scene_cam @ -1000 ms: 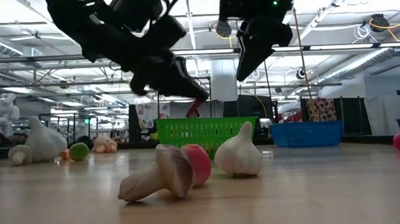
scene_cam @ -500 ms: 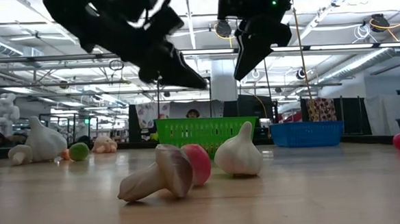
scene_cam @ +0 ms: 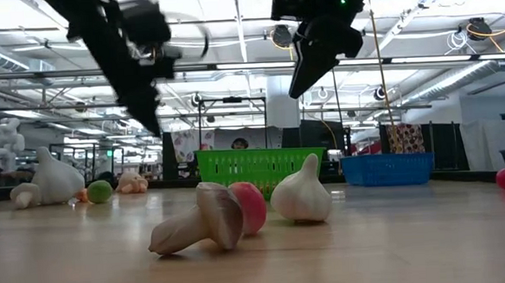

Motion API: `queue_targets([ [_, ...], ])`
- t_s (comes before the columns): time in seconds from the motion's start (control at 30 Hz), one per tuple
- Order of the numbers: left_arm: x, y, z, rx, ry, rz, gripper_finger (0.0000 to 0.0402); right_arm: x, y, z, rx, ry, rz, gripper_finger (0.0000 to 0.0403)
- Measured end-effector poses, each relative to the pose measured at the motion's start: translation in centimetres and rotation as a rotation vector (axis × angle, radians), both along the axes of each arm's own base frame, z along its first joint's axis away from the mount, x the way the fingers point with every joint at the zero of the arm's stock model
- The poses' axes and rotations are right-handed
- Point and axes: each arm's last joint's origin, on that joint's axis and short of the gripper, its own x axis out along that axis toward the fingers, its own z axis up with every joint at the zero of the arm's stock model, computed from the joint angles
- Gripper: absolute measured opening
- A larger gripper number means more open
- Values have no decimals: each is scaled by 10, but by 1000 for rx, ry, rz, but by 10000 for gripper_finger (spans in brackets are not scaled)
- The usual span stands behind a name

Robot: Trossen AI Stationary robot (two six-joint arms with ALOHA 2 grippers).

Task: Sort produce into baskets
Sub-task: Put the orange chili pepper into the green bin

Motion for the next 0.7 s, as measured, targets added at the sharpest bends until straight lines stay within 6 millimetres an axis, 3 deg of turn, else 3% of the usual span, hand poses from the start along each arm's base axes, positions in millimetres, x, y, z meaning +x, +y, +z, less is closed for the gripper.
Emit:
queue_targets([
  [0.13, -31, 36, -9, -52, 150, 182, 198, 1, 0, 1, -6, -11, 12, 89],
  [0.3, -56, 56, -12, -104, 200, 316, 198, 1, 0, 1, -7, -10, 14, 89],
  [0.47, -65, 63, -17, -151, 267, 298, 198, 1, 0, 1, -14, -5, 26, 89],
  [0.7, -70, 77, -42, -250, 396, 325, 198, 1, 0, 1, -17, -2, 31, 89],
])
